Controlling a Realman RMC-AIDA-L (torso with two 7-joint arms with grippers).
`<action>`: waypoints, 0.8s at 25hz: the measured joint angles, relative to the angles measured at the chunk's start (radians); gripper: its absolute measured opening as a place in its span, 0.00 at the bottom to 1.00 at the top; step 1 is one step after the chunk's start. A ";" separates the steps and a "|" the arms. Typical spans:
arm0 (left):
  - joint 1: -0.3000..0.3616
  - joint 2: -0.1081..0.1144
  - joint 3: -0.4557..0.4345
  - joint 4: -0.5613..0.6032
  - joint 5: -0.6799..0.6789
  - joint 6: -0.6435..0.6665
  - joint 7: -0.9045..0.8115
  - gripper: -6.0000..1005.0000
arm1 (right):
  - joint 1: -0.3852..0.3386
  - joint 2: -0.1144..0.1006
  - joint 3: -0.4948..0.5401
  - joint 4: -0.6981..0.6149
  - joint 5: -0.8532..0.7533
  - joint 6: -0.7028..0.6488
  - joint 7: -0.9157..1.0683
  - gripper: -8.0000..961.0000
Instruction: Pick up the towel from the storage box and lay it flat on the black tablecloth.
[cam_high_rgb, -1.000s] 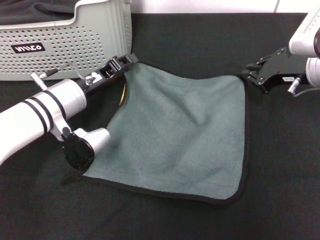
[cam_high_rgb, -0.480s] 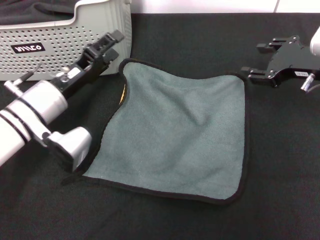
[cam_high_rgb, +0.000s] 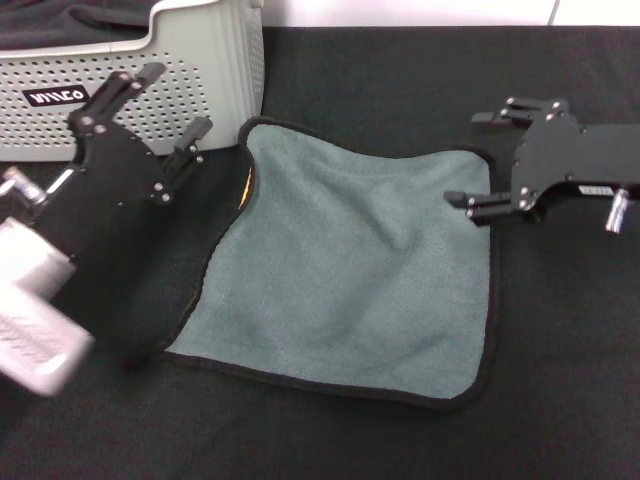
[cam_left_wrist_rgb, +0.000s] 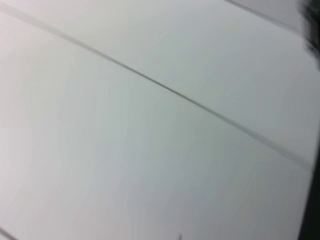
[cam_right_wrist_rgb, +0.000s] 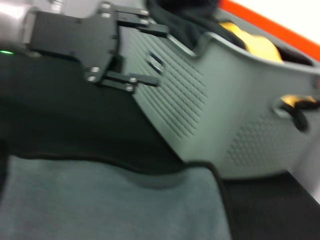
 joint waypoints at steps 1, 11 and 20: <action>0.009 0.003 0.001 0.006 0.007 0.024 -0.081 0.67 | -0.009 0.000 0.000 -0.011 0.014 -0.019 -0.022 0.86; 0.149 0.016 0.000 0.307 0.183 0.147 -0.892 0.67 | -0.053 -0.002 0.007 -0.085 0.074 -0.161 -0.093 0.90; 0.139 0.047 -0.005 0.506 0.378 0.213 -1.327 0.67 | -0.059 -0.002 0.150 -0.058 0.255 -0.424 -0.218 0.90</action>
